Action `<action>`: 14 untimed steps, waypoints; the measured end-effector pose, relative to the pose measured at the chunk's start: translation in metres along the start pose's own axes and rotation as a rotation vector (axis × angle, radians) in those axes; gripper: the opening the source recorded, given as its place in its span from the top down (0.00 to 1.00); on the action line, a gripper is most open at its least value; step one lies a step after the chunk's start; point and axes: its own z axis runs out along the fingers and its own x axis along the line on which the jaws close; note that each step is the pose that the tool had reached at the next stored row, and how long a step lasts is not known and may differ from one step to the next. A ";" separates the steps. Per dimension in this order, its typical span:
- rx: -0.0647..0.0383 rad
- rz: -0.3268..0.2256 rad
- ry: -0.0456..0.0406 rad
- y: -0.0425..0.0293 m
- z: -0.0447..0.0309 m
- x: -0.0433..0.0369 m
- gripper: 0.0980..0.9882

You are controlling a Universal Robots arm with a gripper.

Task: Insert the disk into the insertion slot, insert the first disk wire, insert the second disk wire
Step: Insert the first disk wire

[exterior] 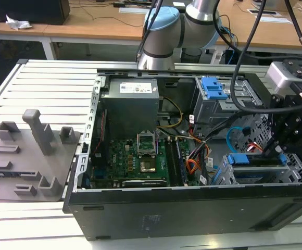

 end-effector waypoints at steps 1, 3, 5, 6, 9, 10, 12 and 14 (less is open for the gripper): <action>0.000 0.000 0.0003 0.0000 0.0004 0.0001 0.93; 0.000 0.000 0.0001 0.0000 0.0005 0.0001 0.93; 0.000 0.000 -0.0001 0.0000 0.0006 0.0001 0.93; 0.000 0.000 -0.0010 0.0000 0.0010 0.0001 0.92; 0.000 0.000 0.0000 0.0001 -0.0009 0.0001 0.84; 0.000 0.000 -0.0001 0.0003 -0.0040 0.0001 0.84; 0.000 0.000 0.0000 0.0007 -0.0159 0.0001 0.84; 0.000 0.000 -0.0001 0.0011 -0.0240 -0.0001 0.86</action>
